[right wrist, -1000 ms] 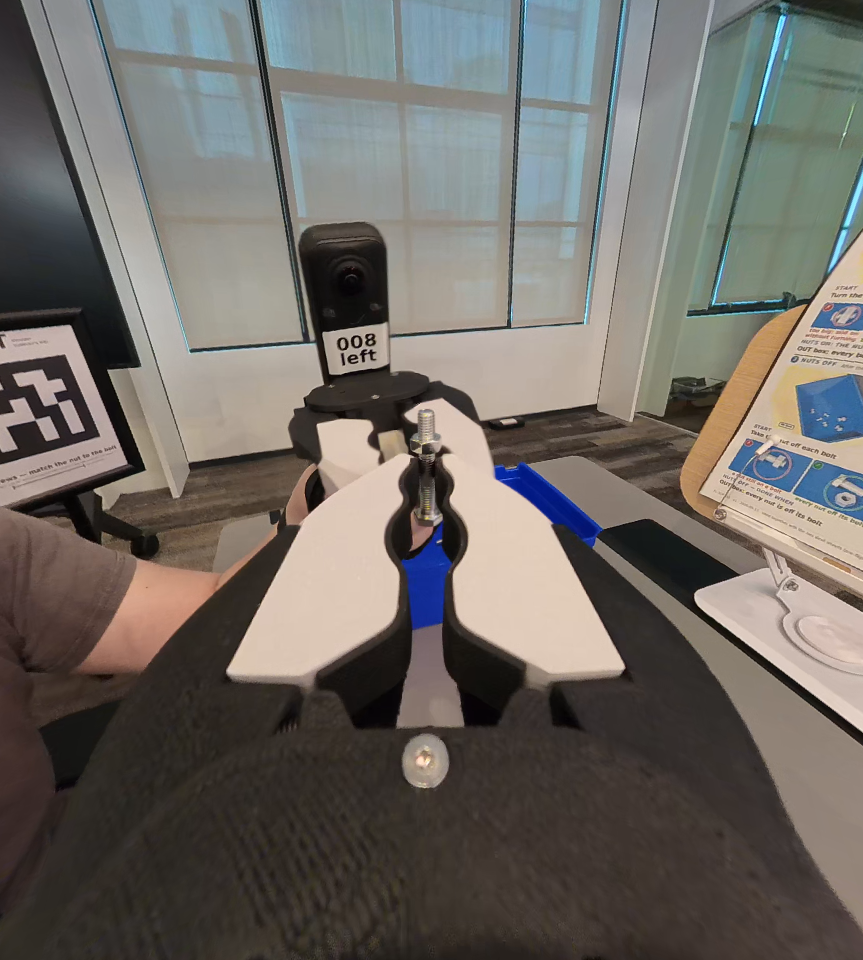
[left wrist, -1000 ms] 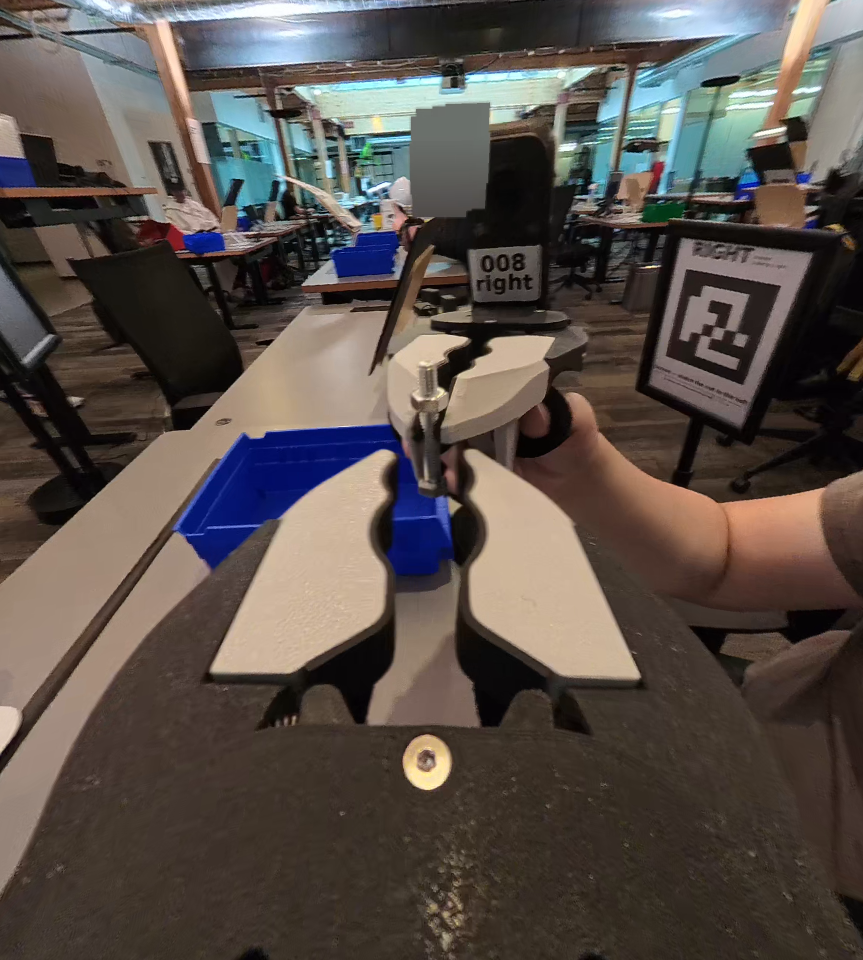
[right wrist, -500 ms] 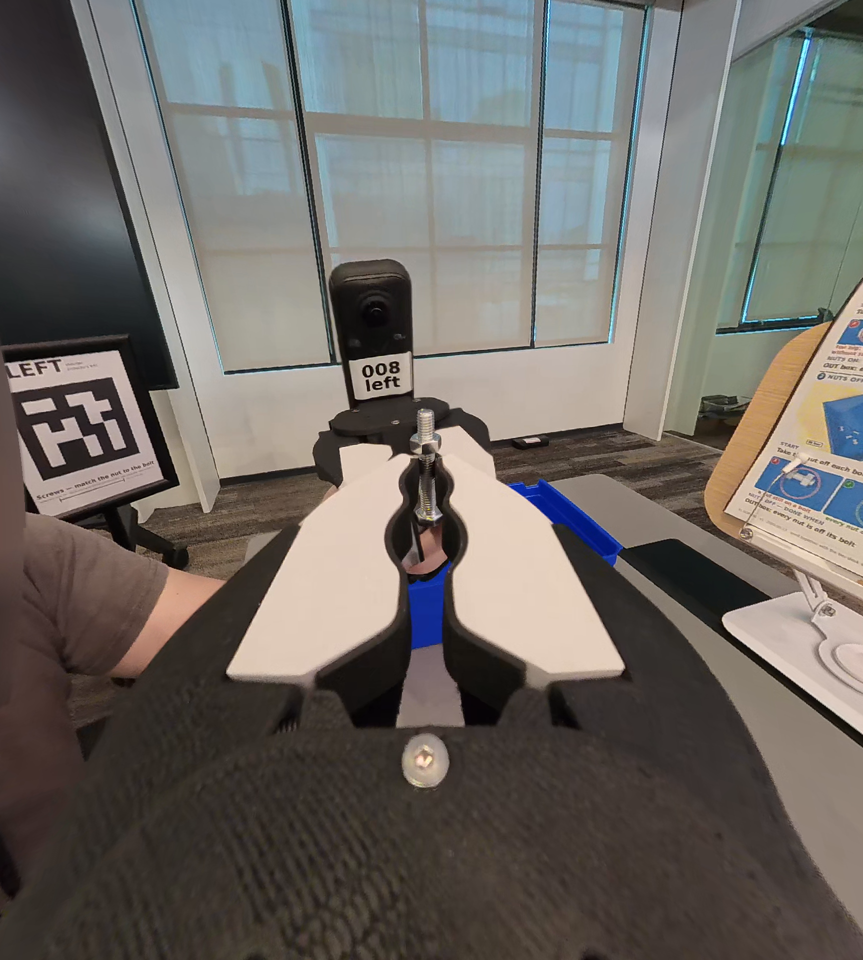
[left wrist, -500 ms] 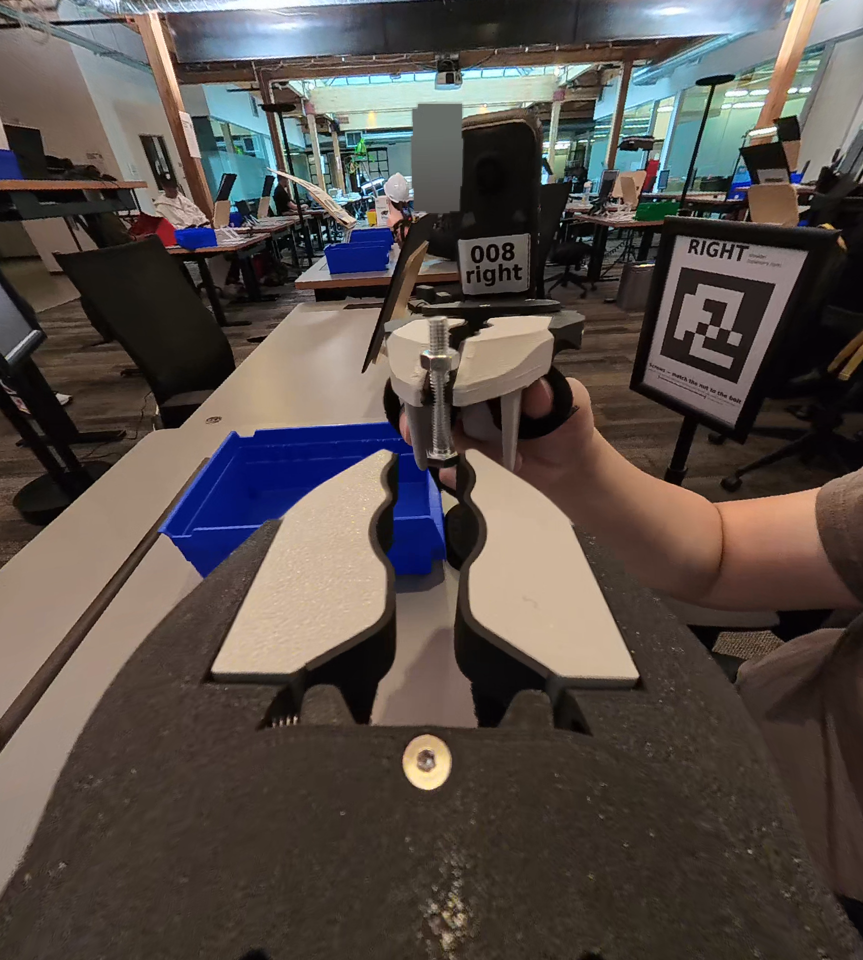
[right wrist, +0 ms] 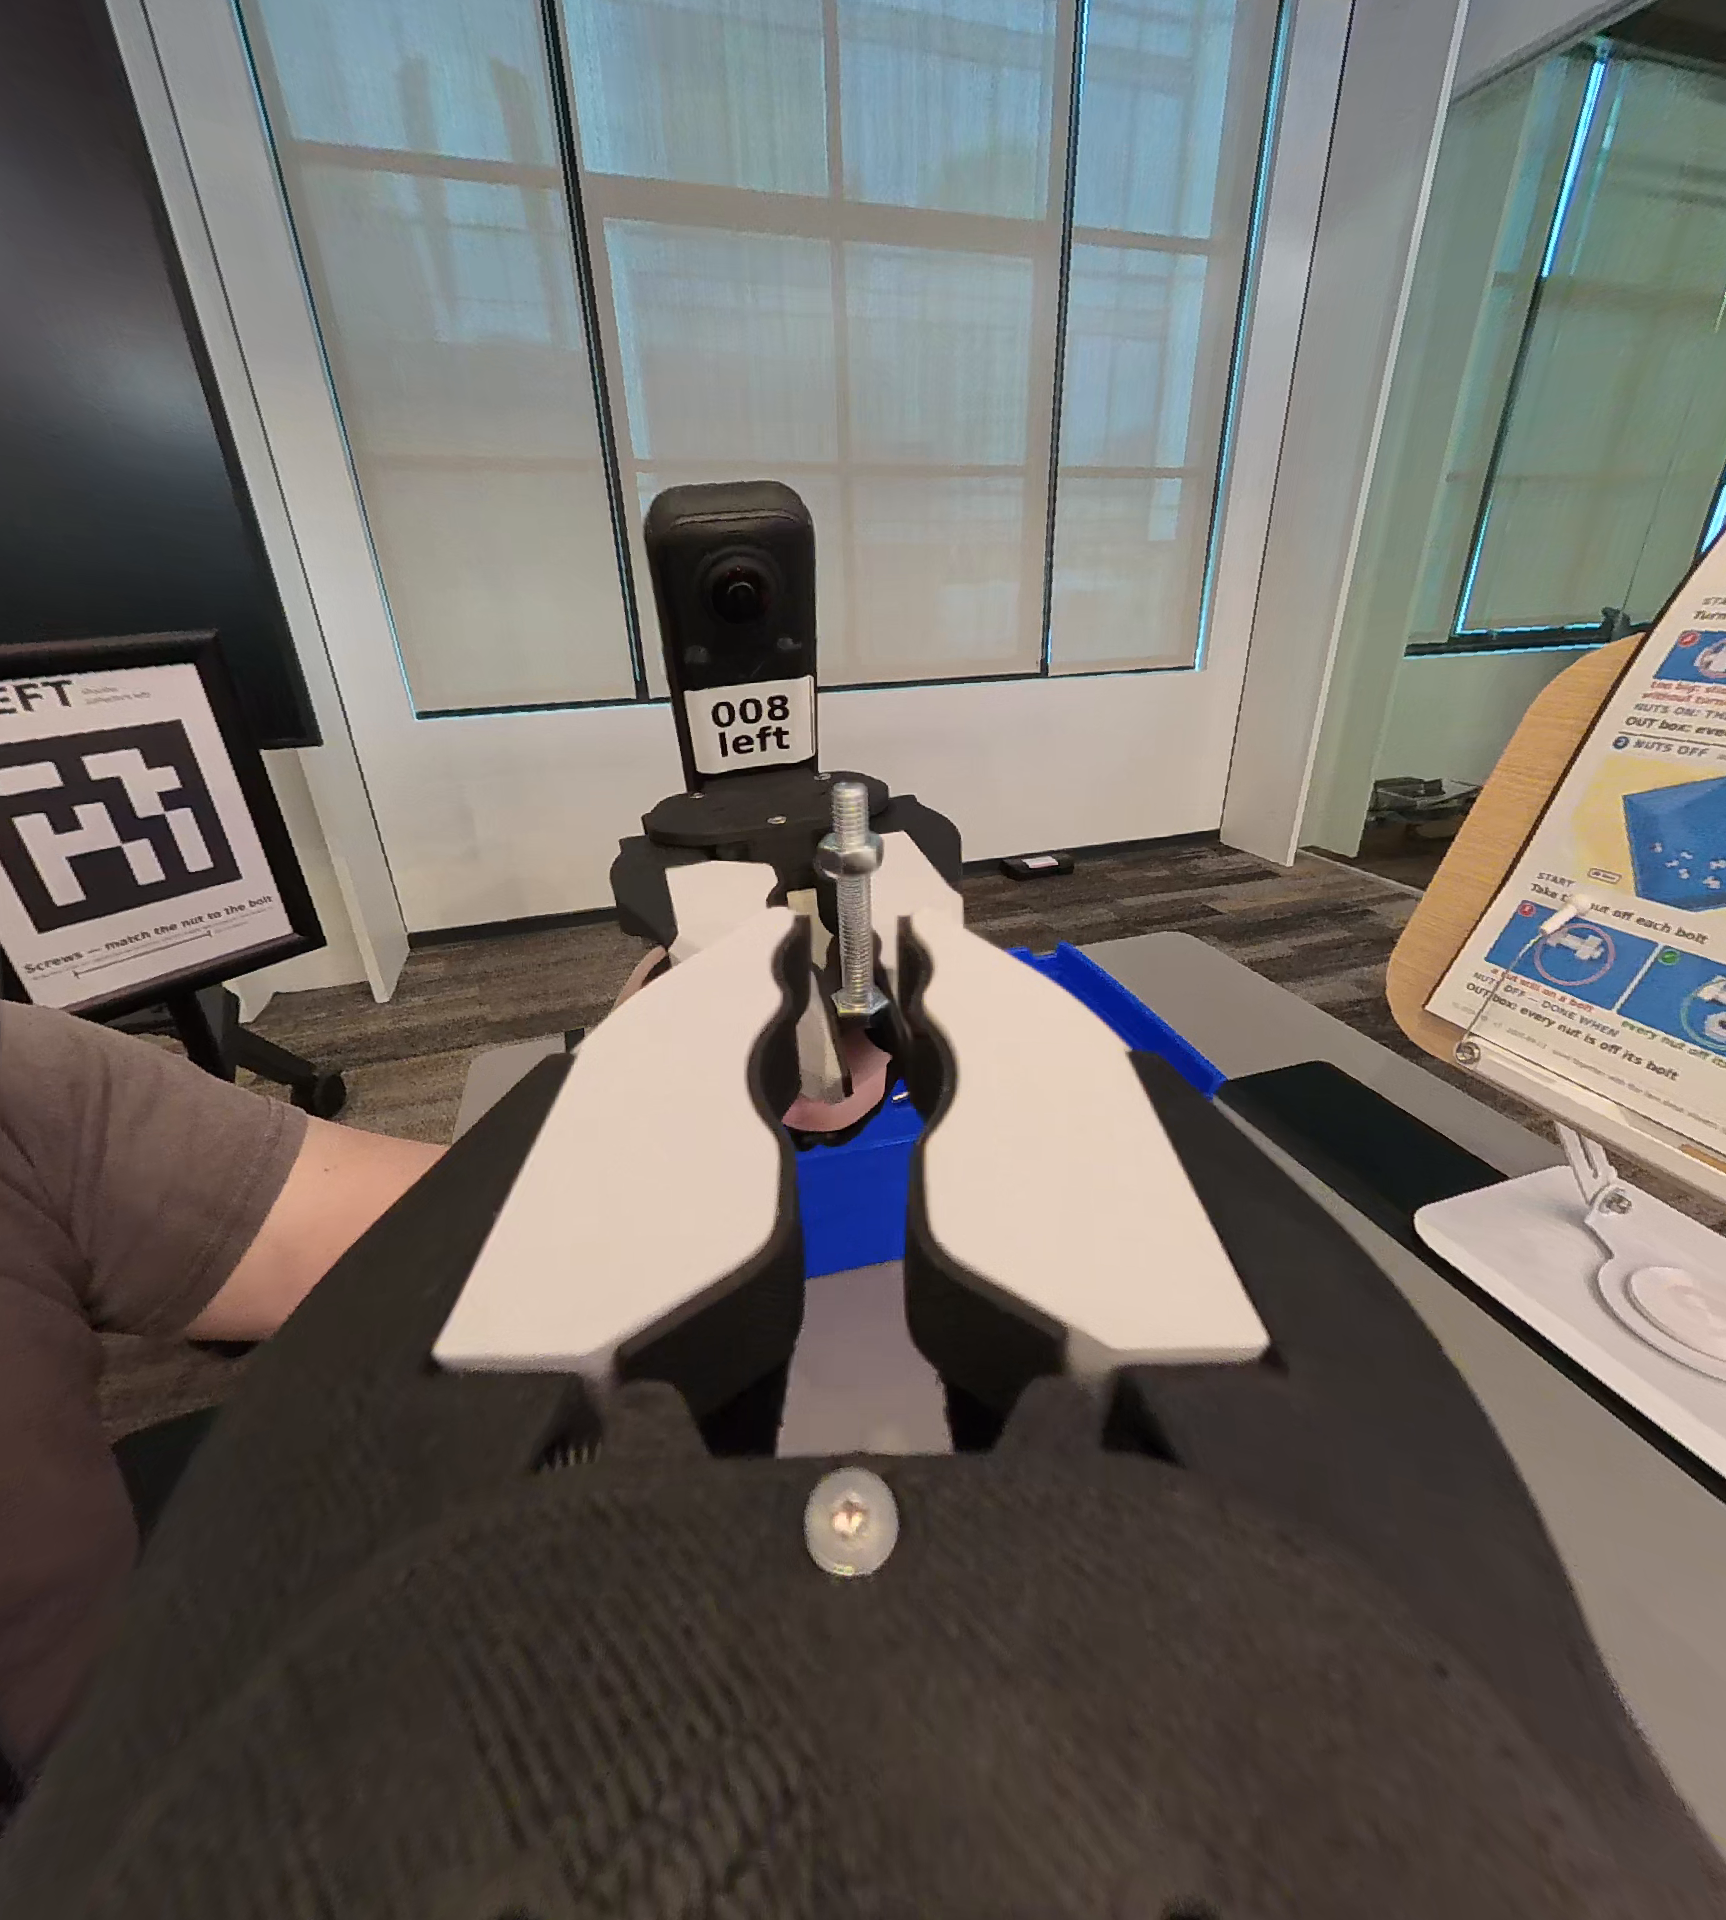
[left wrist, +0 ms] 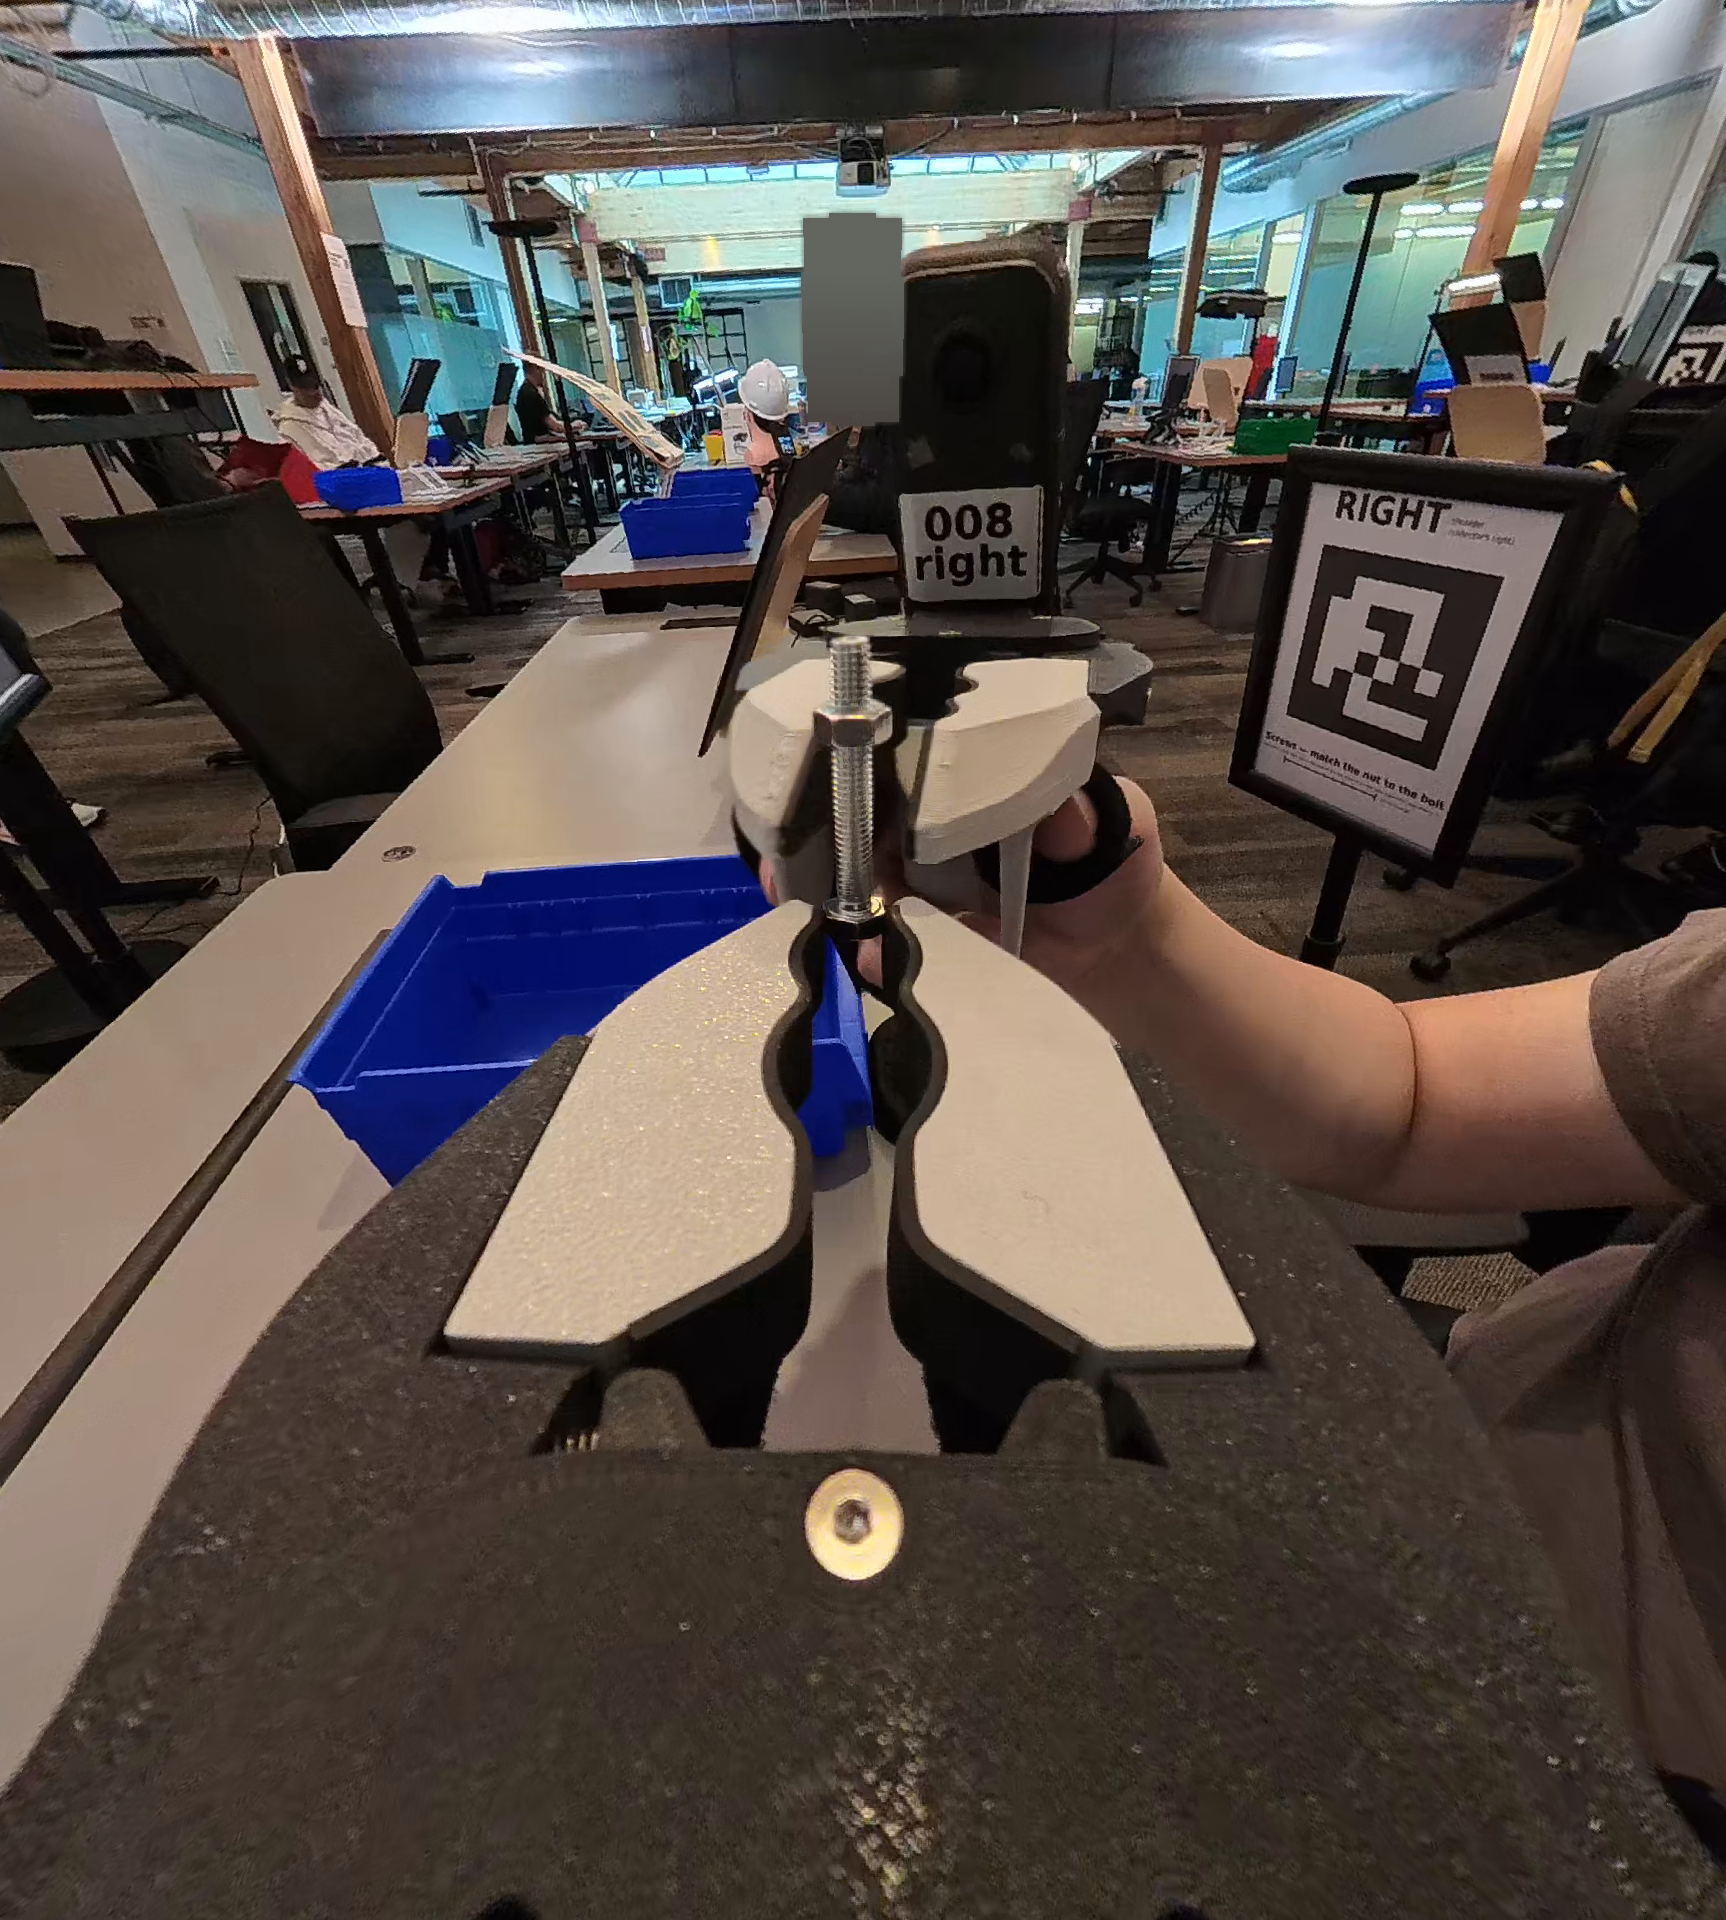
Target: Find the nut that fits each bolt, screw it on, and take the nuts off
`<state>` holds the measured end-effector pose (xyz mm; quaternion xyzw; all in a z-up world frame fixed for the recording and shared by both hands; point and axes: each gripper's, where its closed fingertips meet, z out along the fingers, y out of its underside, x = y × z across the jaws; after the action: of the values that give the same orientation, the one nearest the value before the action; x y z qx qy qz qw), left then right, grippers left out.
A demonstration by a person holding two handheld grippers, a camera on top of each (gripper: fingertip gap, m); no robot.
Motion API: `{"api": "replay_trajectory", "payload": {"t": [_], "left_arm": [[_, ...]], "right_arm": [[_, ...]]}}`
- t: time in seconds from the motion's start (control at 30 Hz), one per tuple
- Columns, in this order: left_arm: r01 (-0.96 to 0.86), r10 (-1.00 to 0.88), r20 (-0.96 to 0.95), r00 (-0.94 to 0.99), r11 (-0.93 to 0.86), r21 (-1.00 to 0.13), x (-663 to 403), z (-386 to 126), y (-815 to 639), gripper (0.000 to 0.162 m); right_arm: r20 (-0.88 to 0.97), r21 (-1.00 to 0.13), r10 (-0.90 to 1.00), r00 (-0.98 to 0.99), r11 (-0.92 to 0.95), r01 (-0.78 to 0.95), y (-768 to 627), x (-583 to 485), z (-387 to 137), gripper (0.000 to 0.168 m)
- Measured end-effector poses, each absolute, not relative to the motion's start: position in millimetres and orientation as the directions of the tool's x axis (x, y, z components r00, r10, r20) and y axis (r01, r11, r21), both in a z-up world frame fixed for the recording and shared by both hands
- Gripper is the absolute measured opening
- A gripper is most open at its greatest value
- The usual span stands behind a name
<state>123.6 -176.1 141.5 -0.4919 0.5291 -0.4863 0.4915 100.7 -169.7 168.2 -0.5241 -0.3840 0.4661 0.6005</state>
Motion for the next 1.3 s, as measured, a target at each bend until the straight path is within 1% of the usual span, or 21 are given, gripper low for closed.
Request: {"api": "replay_trajectory", "payload": {"t": [0.1, 0.27, 0.33, 0.4, 0.5, 0.6, 0.67, 0.73, 0.87, 1.03, 1.3], "left_arm": [[-0.046, -0.999, -0.039, -0.036, 0.041, -0.998, 124, 141, -176, 0.01], [-0.038, -0.998, -0.048, -0.033, 0.049, -0.998, 125, 141, -177, 0.01], [-0.038, -0.999, -0.047, -0.011, 0.047, -0.998, 125, 141, -174, 0.024], [-0.066, -0.999, -0.05, 0.011, 0.049, -0.997, 124, 138, -170, 0.032], [-0.08, -0.999, -0.049, 0.017, 0.047, -0.996, 120, 139, -169, 0.032], [-0.099, -0.998, -0.053, 0.03, 0.05, -0.994, 117, 138, -167, 0.03], [-0.11, -0.998, -0.049, 0.034, 0.045, -0.993, 117, 136, -166, 0.029], [-0.123, -0.999, -0.041, 0.032, 0.037, -0.992, 118, 133, -165, 0.029], [-0.171, -0.999, -0.032, 0.032, 0.026, -0.985, 123, 123, -163, 0.028], [-0.173, -0.999, -0.023, -0.025, 0.027, -0.984, 127, 120, -171, 0.027], [-0.161, -1.0, -0.004, -0.014, 0.006, -0.987, 123, 122, -165, 0.026]], "right_arm": [[-0.034, -0.985, 0.965, 0.259, 0.011, -0.172, -171, 101, 170, 0.006], [-0.036, -0.986, 0.965, 0.259, 0.008, -0.168, -170, 103, 170, 0.006], [-0.044, -0.985, 0.962, 0.271, 0.002, -0.171, -168, 106, 171, 0.006], [-0.057, -0.987, 0.95, 0.305, -0.007, -0.162, -164, 118, 175, 0.006], [-0.077, -0.997, 0.87, 0.488, -0.051, -0.066, -136, 163, 175, 0.006], [-0.083, -0.972, 0.68, 0.729, -0.217, 0.092, -86, 235, 144, 0.006], [-0.089, -0.917, 0.542, 0.836, -0.373, 0.144, -59, 284, 110, 0.006], [-0.123, -0.842, 0.446, 0.887, -0.52, 0.144, -41, 319, 71, 0.006], [-0.228, -0.627, 0.338, 0.913, -0.768, 0.128, -27, 349, -14, 0.006], [-0.25, -0.437, 0.281, 0.926, -0.887, 0.151, -15, 358, -88, 0.007], [-0.15, -0.254, 0.229, 0.962, -0.949, 0.186, -4, 376, -138, 0.007]]}}
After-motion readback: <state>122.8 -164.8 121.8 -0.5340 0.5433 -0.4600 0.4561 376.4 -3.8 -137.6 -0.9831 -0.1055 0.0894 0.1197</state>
